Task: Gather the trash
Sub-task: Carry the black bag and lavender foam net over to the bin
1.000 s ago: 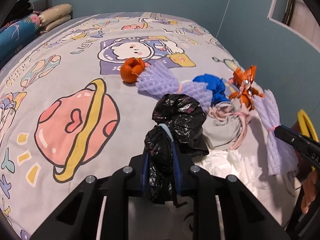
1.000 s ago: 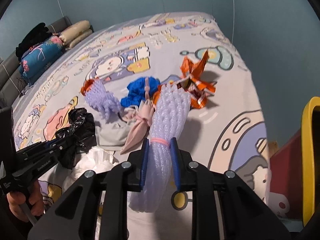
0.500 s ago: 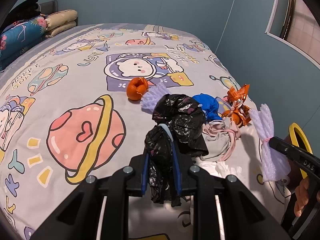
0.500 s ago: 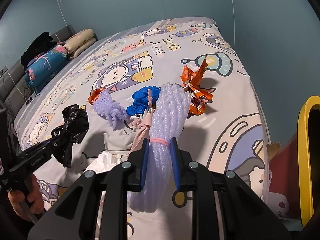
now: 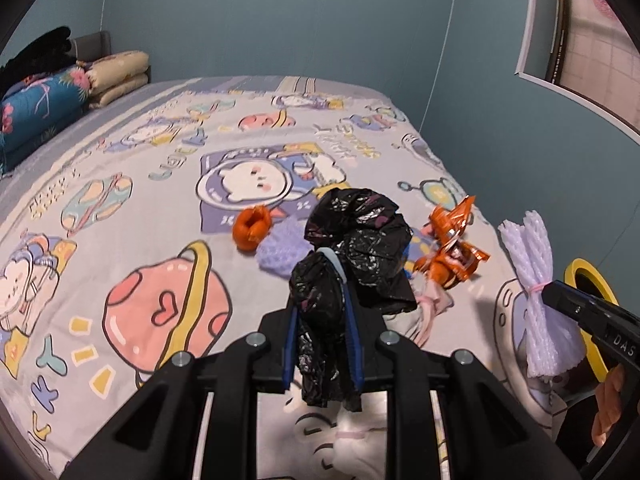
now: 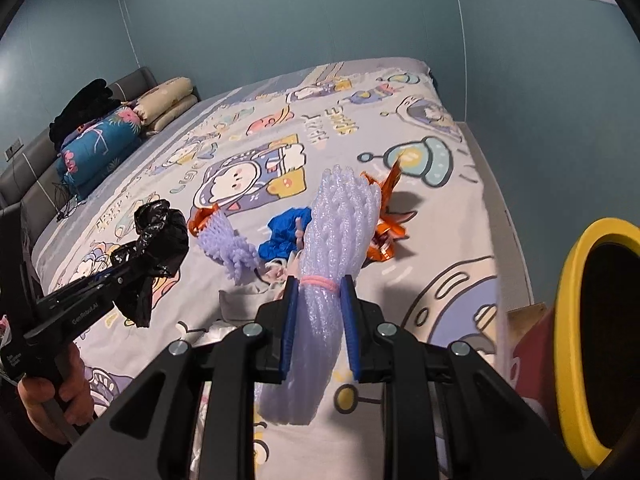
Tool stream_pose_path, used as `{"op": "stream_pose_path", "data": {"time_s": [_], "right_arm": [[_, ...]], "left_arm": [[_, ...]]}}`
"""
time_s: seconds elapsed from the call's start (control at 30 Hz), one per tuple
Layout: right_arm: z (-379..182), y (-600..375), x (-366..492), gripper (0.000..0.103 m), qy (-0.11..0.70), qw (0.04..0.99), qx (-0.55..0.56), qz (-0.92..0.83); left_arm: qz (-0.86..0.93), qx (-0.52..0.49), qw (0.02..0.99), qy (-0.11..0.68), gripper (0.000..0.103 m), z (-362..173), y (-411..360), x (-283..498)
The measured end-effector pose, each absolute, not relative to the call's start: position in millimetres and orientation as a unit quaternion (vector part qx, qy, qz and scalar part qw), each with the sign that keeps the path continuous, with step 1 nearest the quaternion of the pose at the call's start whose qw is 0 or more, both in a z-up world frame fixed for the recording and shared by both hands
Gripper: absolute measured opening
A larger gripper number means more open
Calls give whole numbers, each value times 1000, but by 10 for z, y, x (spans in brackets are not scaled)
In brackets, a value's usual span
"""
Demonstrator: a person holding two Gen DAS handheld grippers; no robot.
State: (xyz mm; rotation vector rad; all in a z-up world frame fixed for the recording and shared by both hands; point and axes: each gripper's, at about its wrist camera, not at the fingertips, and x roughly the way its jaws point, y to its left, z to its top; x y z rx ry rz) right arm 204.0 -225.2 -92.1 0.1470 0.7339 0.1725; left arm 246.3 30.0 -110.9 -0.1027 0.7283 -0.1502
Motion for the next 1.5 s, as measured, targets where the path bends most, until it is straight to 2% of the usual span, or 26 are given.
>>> {"op": "stream_pose_path", "data": {"time_s": [0.77,1.5], "right_arm": [[-557,-2995,1855,21,336,936,91,44],[-490,-4101,1731,21,328,934,136,-39]], "left_arm": [[-121,-52,936,326,19,-685,-407,2537],[-229,-15,915,331,19,-588,-1801,2840]]}}
